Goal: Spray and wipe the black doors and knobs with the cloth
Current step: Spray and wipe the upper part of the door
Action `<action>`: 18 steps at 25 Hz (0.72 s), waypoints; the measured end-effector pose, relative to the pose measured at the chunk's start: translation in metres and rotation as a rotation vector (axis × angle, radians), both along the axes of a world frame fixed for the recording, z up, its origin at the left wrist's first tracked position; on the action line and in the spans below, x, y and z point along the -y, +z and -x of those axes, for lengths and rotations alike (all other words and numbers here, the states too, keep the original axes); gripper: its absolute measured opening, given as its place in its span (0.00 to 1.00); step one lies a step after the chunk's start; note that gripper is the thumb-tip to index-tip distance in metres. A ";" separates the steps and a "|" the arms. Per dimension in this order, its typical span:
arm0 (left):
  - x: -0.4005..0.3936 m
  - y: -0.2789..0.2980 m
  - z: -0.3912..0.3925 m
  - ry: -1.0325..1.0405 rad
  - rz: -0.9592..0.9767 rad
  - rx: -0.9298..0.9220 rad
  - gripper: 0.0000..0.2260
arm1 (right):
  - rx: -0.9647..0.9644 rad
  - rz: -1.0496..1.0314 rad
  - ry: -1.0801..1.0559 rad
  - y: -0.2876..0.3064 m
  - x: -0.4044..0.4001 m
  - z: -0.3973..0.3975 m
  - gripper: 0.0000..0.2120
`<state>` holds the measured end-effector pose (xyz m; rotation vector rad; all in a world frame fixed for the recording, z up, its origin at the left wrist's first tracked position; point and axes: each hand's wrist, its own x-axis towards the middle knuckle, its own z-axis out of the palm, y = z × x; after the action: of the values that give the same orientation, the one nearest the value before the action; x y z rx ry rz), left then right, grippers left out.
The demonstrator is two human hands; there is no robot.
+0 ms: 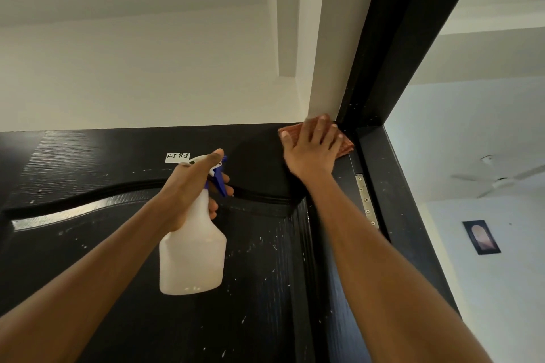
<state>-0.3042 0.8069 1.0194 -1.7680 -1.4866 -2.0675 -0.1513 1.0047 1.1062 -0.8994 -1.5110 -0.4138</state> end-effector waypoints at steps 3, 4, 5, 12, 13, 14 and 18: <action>-0.001 -0.006 -0.007 0.014 -0.013 0.025 0.25 | 0.492 -0.300 0.033 -0.039 0.015 0.026 0.37; -0.002 -0.006 -0.009 0.016 -0.017 0.030 0.25 | 0.630 -0.366 0.033 -0.048 0.014 0.022 0.37; -0.002 -0.007 -0.010 0.015 -0.018 0.026 0.25 | 0.663 -0.398 0.025 -0.048 0.008 0.013 0.37; 0.003 -0.014 -0.004 0.040 0.014 0.027 0.26 | -0.005 -0.046 0.014 -0.036 -0.023 -0.027 0.37; 0.003 -0.016 -0.004 0.045 0.026 0.026 0.26 | -0.057 -0.046 0.024 -0.052 -0.022 -0.021 0.38; 0.002 -0.019 -0.006 0.051 0.039 0.033 0.26 | -0.100 -0.042 0.040 -0.075 -0.021 -0.017 0.38; -0.007 -0.032 -0.016 0.037 0.092 0.084 0.26 | -0.163 0.009 0.085 -0.175 -0.014 -0.007 0.38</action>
<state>-0.2877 0.8137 0.9876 -1.6885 -1.6491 -2.1136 -0.1441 1.0186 0.9309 -0.8520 -1.3968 -0.2662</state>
